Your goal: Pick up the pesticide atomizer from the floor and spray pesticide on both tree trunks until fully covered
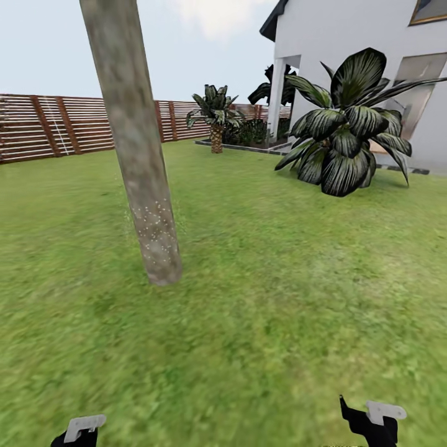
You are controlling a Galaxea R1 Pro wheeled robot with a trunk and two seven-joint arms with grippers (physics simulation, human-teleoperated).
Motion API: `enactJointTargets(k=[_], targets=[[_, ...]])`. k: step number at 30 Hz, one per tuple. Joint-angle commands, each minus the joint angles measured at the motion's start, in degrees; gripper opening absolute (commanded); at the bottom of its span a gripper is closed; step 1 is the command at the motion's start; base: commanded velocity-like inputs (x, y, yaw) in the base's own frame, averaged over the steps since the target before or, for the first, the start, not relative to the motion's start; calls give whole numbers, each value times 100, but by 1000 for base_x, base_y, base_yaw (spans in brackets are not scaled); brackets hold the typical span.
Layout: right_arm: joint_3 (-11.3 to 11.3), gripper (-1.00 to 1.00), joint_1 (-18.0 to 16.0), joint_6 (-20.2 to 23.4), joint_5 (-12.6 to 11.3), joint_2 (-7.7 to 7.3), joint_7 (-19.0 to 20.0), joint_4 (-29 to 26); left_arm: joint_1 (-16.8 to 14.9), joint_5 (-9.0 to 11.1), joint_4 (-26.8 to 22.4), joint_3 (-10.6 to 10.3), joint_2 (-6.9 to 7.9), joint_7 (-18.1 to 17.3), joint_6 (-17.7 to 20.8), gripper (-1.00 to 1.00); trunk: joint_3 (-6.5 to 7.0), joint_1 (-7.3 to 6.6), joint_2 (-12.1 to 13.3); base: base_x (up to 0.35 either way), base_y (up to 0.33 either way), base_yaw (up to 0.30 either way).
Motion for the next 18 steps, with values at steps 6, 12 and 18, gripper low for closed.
enactJointTargets(k=[6,12,18], targets=[[-49,100,-7,-29,28,3,49,3,-6,-1,-4,38,-1,-33,-18,-100,-4,-4,-2,-247,-205,279],[-49,100,-7,-29,29,2,49,3,-6,1,-6,45,7,-33,-18,-100,-4,-4,-2,-190,-245,279],[-49,100,-7,-27,29,2,49,3,-6,-1,7,40,8,-33,-12,-100,-4,-4,-2,-74,-164,279]])
